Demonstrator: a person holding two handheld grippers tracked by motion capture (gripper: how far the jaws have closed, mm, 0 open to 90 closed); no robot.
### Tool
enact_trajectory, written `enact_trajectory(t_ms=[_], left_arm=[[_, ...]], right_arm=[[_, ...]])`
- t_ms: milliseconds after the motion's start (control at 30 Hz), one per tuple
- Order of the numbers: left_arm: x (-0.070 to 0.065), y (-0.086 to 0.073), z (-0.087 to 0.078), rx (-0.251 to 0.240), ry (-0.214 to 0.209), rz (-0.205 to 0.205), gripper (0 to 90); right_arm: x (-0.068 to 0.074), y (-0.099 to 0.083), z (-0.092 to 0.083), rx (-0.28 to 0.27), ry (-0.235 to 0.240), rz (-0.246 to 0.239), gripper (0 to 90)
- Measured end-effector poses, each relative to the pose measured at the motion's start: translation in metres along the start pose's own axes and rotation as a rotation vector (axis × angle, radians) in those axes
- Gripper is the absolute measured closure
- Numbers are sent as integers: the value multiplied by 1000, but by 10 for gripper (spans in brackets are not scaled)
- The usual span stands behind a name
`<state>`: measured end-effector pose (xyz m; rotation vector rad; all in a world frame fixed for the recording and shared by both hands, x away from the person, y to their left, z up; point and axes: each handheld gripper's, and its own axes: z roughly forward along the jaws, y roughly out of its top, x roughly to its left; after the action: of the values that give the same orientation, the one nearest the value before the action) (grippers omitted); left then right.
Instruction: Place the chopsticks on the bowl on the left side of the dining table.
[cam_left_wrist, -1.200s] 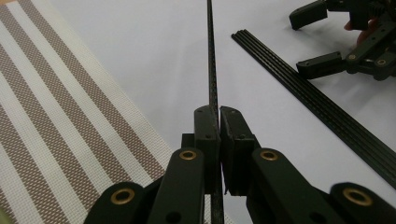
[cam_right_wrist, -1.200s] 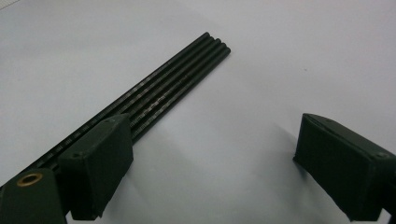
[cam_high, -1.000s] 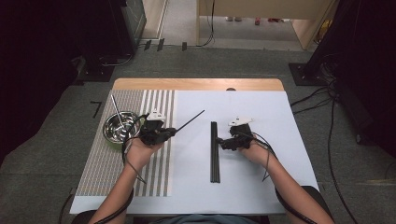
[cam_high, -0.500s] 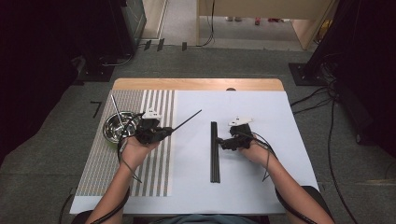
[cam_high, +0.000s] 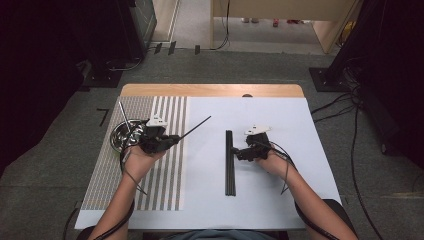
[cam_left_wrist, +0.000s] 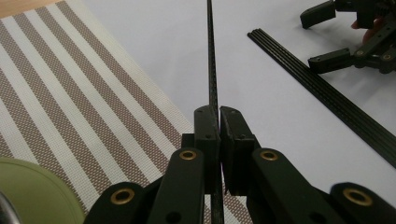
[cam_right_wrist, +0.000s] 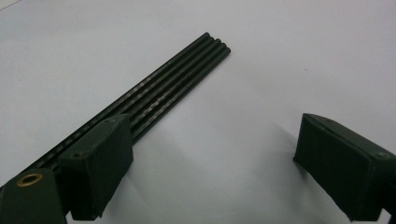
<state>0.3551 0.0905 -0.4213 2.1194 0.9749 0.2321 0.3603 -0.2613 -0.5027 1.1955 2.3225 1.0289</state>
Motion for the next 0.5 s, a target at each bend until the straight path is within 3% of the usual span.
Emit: enact_trajectory(t_ms=[233, 500], left_arm=[[5, -2, -6, 5, 9, 18, 876], [12, -5, -10, 1, 15, 6, 875]], right_arm=[[0, 0, 0, 0, 0, 0, 110], [0, 0, 0, 1, 1, 2, 110]])
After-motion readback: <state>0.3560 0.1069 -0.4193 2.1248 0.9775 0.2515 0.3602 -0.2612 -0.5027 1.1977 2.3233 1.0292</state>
